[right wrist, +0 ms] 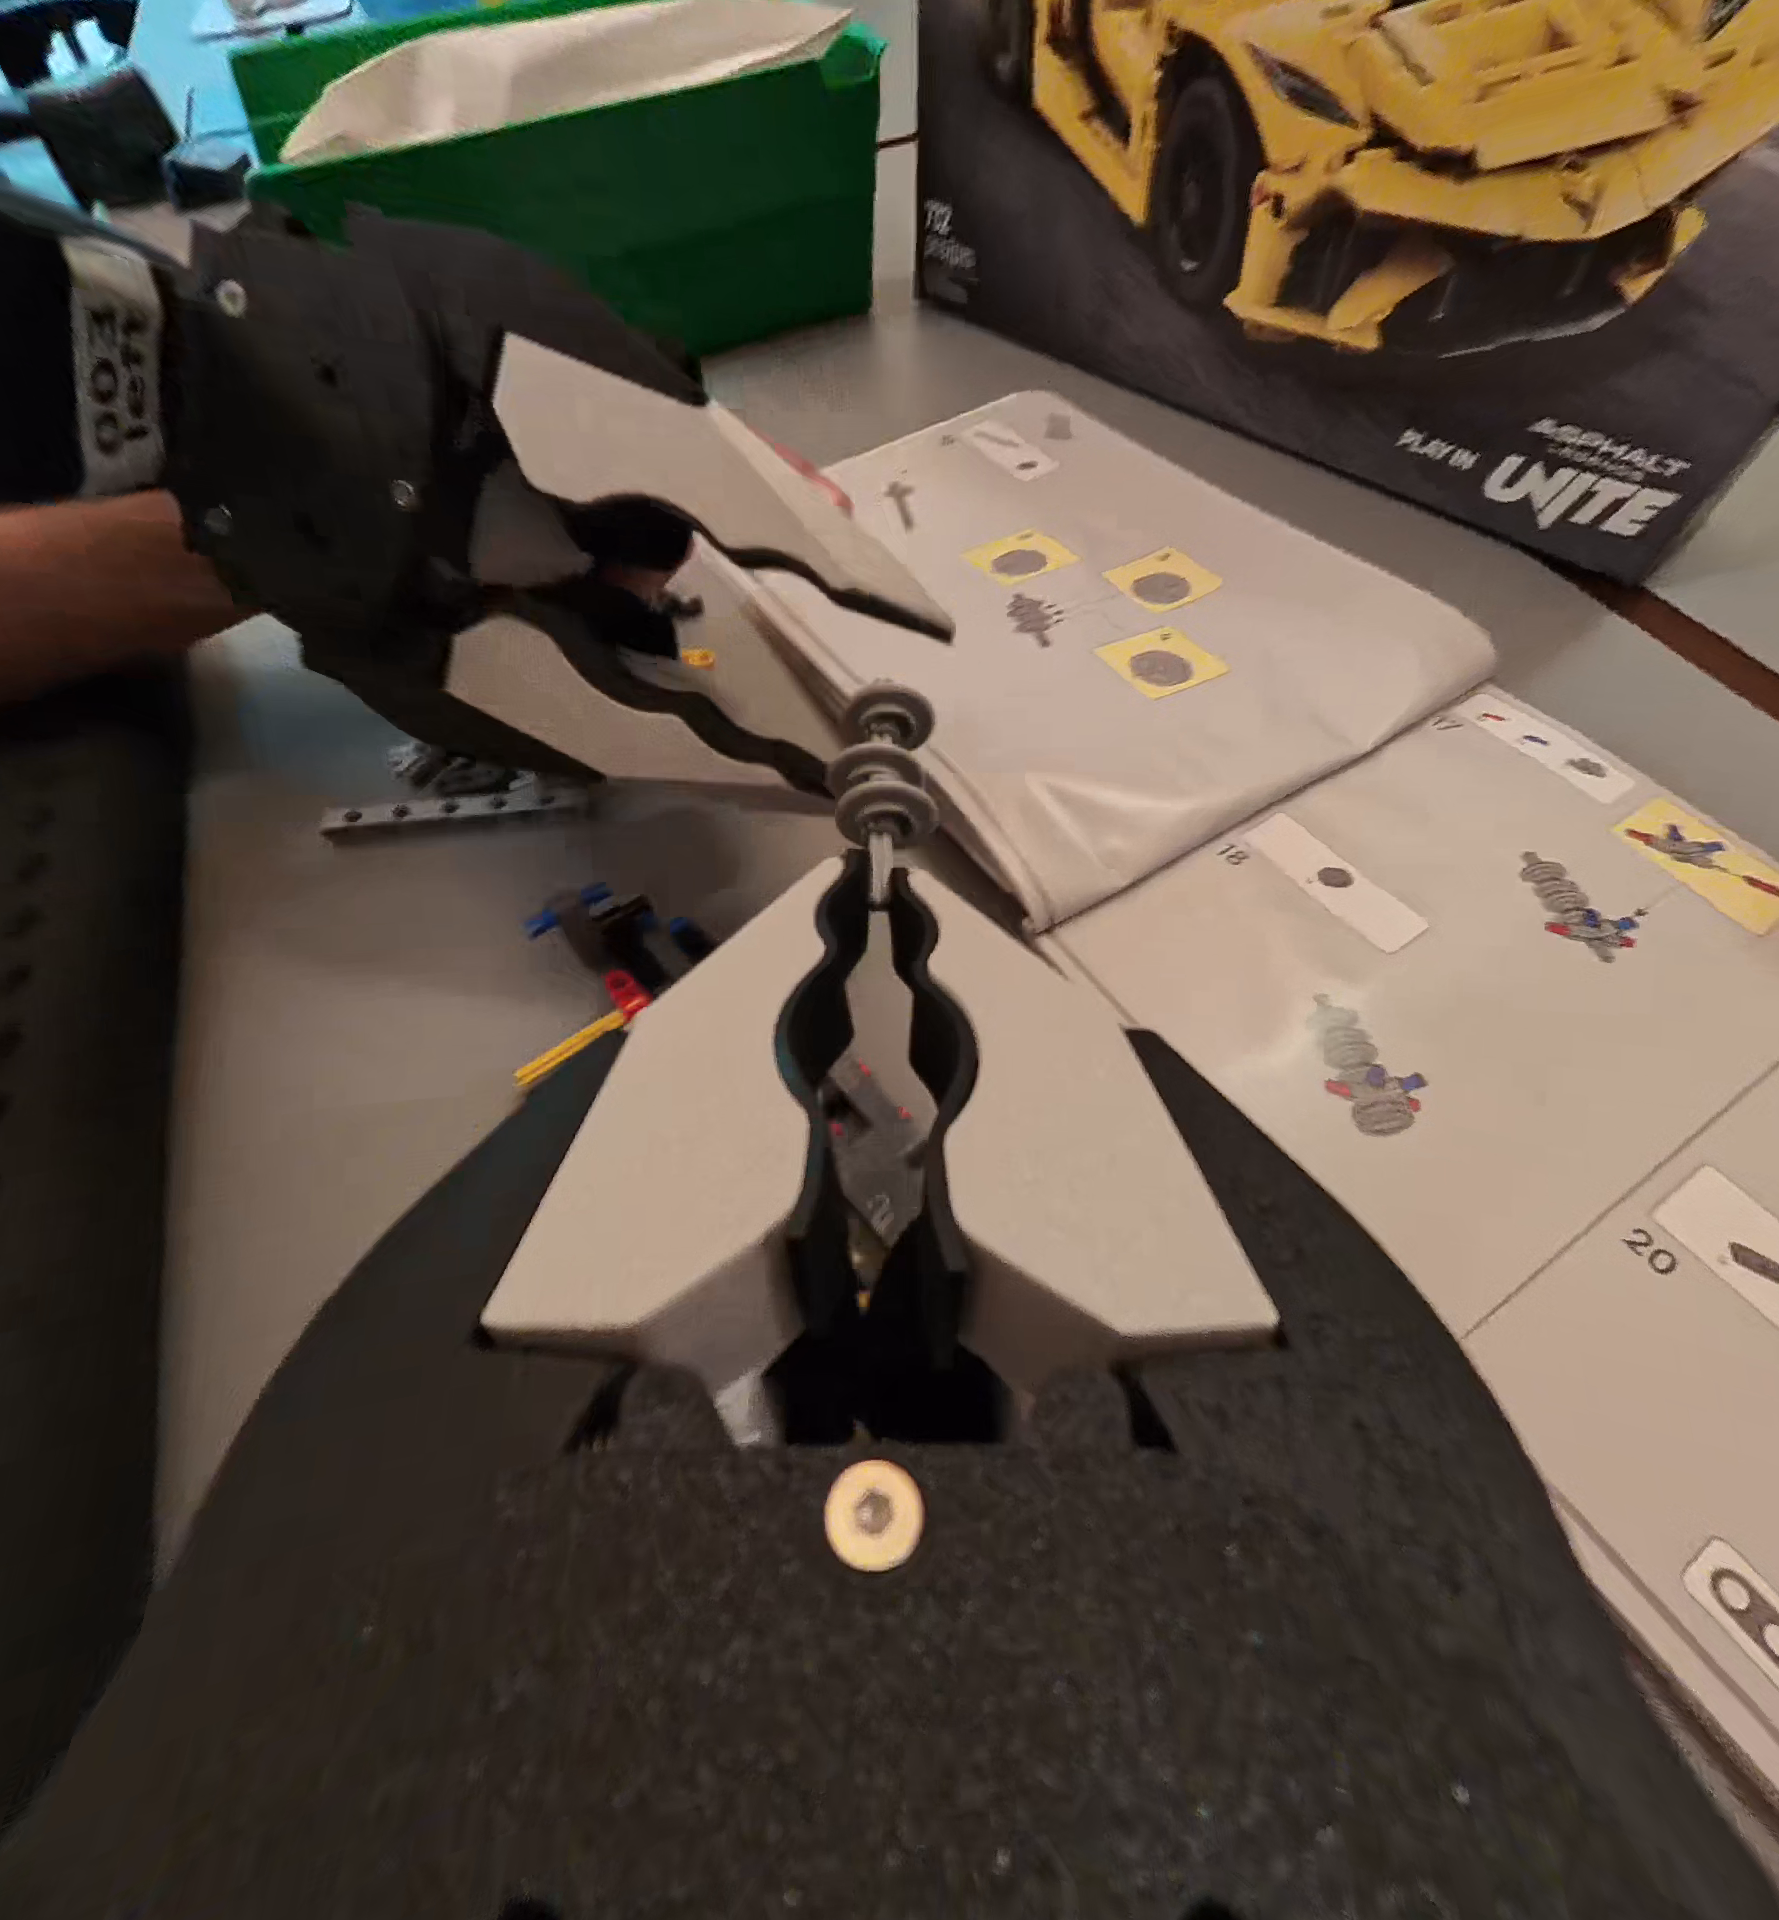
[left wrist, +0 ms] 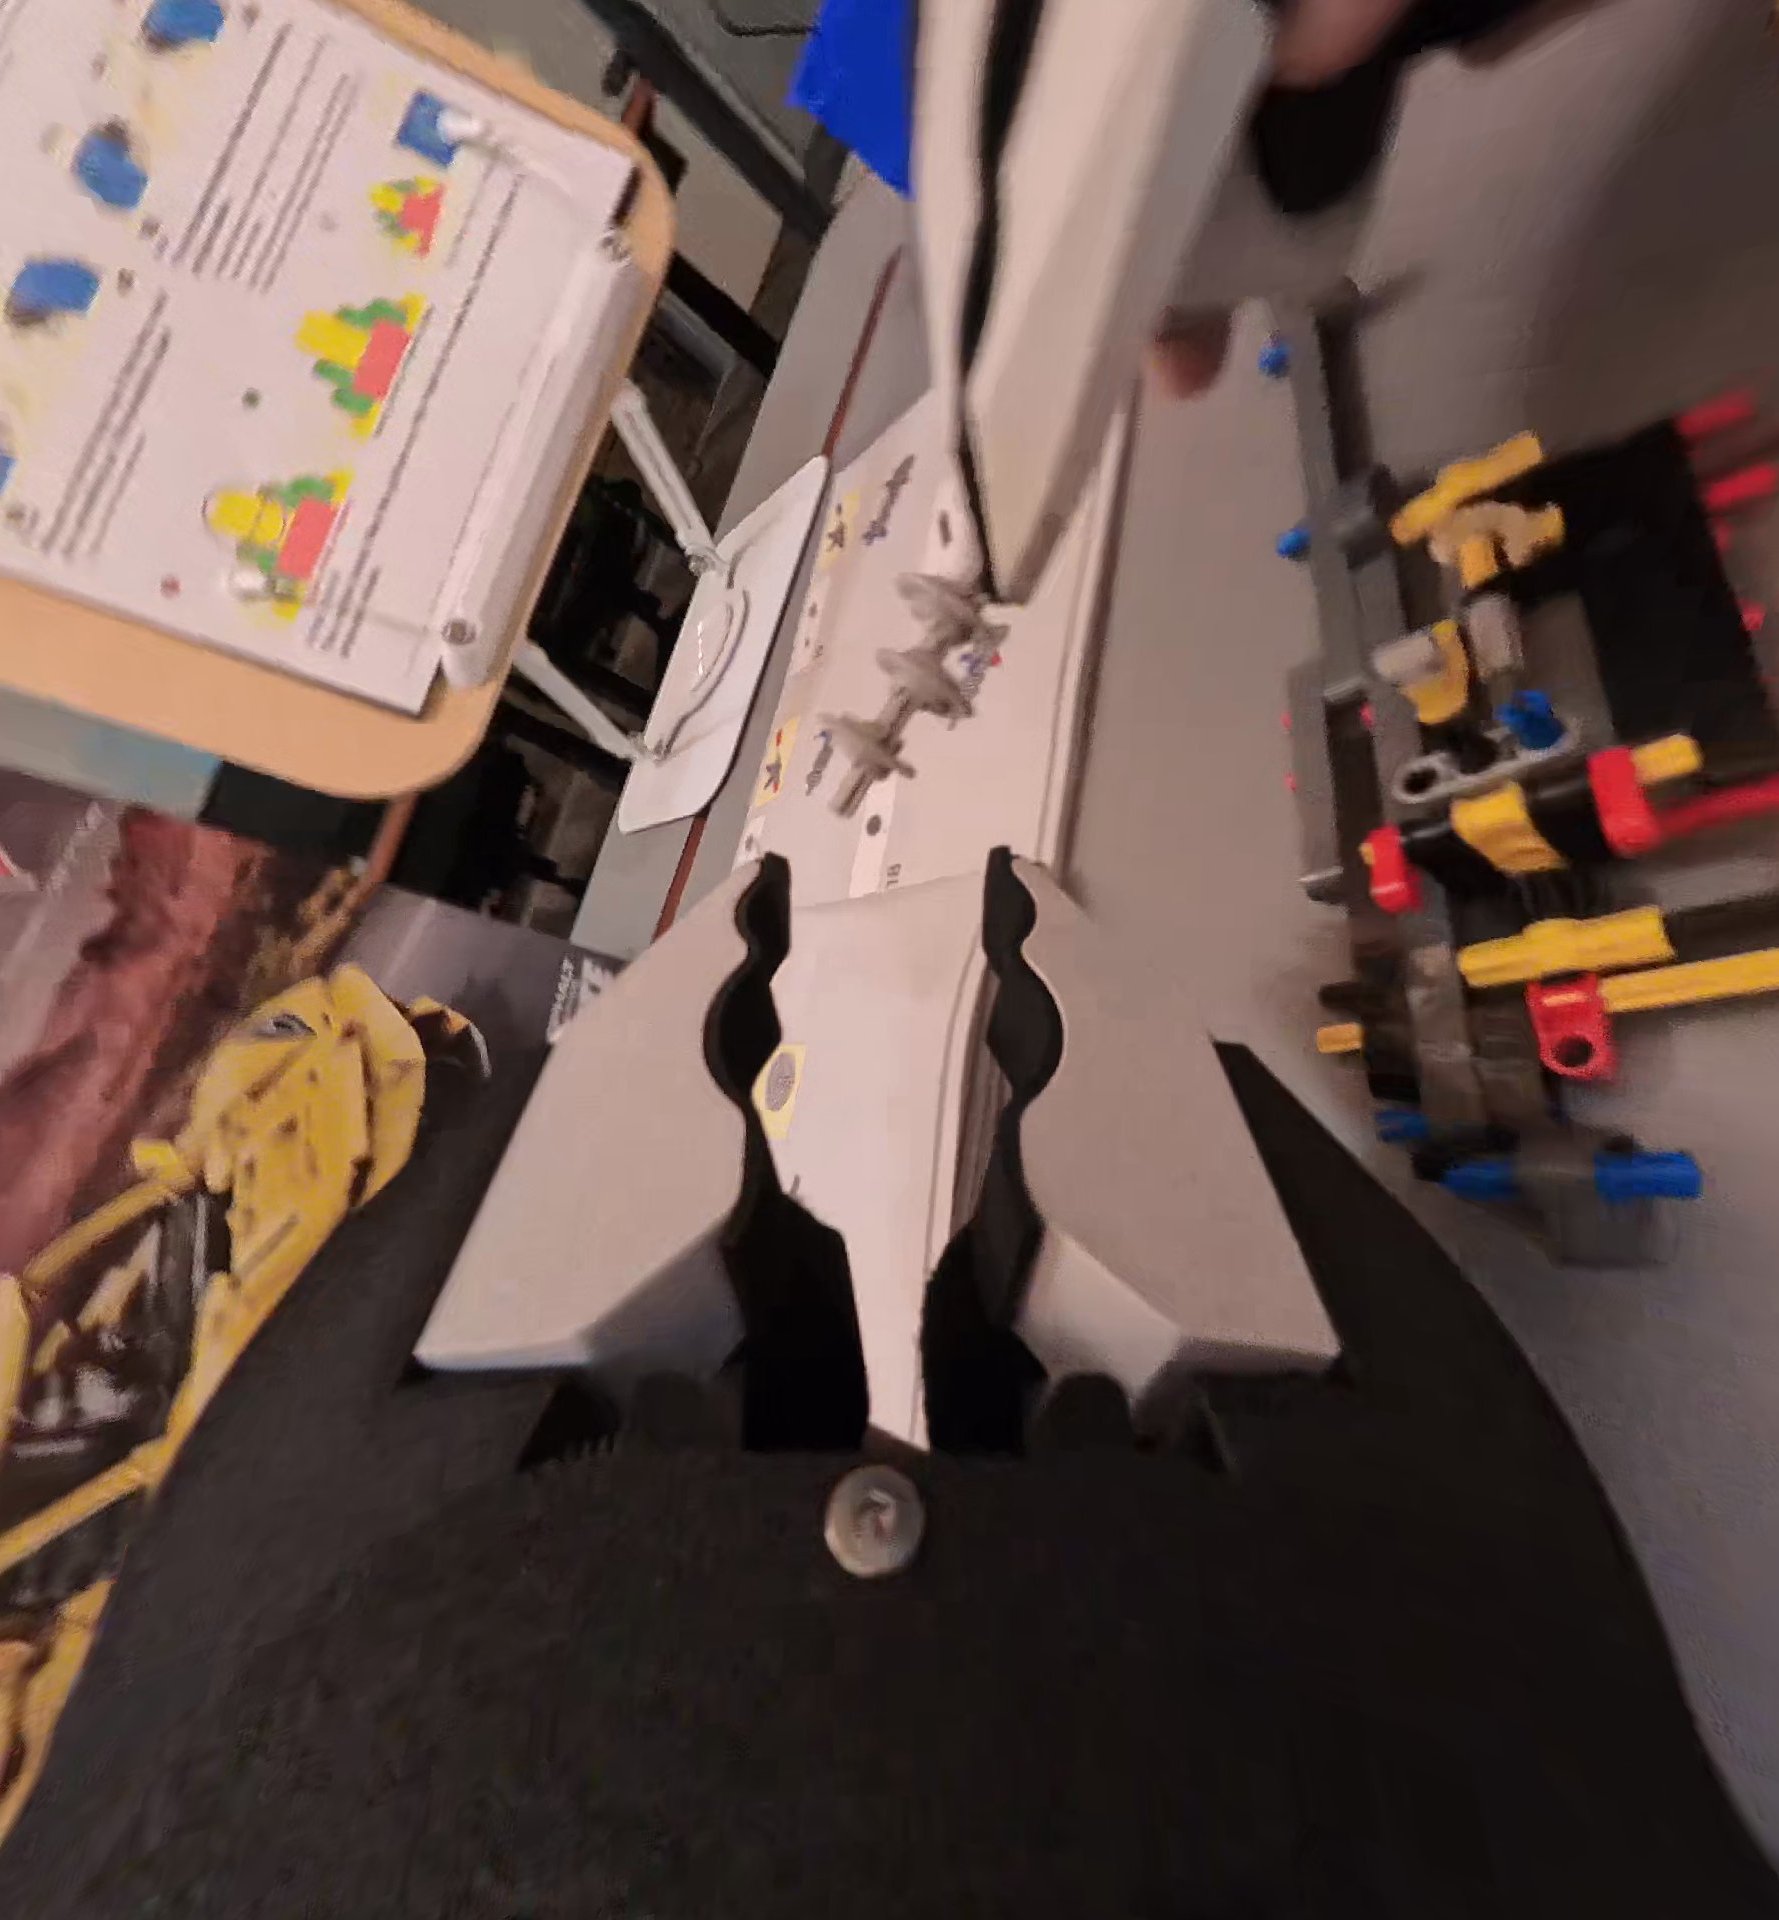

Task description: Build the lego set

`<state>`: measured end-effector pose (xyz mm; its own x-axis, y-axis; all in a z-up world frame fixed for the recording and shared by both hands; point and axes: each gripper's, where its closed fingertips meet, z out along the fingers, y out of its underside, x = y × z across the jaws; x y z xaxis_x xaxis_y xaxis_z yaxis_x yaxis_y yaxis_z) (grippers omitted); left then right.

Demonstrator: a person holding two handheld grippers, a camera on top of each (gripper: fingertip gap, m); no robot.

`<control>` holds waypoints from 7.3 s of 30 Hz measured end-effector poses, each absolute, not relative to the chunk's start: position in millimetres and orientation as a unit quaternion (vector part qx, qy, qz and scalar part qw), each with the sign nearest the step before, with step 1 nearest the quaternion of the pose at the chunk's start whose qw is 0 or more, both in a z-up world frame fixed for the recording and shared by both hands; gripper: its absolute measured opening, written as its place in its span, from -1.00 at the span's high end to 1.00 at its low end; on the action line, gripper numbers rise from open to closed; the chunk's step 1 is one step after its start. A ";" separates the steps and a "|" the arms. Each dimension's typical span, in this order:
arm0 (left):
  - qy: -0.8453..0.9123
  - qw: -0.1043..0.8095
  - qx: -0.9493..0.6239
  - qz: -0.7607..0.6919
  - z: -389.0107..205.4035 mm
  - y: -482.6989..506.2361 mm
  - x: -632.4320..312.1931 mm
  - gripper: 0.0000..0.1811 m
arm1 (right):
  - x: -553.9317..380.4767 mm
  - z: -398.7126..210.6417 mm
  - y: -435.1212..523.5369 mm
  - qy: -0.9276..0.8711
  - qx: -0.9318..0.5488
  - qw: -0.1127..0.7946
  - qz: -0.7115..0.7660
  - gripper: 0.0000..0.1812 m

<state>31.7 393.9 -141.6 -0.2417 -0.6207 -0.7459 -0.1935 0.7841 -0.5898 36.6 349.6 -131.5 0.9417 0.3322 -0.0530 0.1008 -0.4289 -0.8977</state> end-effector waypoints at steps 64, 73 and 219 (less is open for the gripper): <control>0.605 0.543 -0.560 -0.163 -132.7 532.5 -12.3 0.86 | 56.6 -131.5 377.0 0.033 -0.811 0.567 0.139 0.41; 0.674 0.560 -0.439 -0.197 -124.5 444.8 10.8 0.86 | 31.4 -137.7 294.1 -0.010 -0.864 0.497 0.084 0.12; 0.769 0.618 -0.106 -0.126 -127.7 333.9 0.9 0.87 | -5.4 -133.1 290.0 -0.055 -0.800 0.577 0.156 0.81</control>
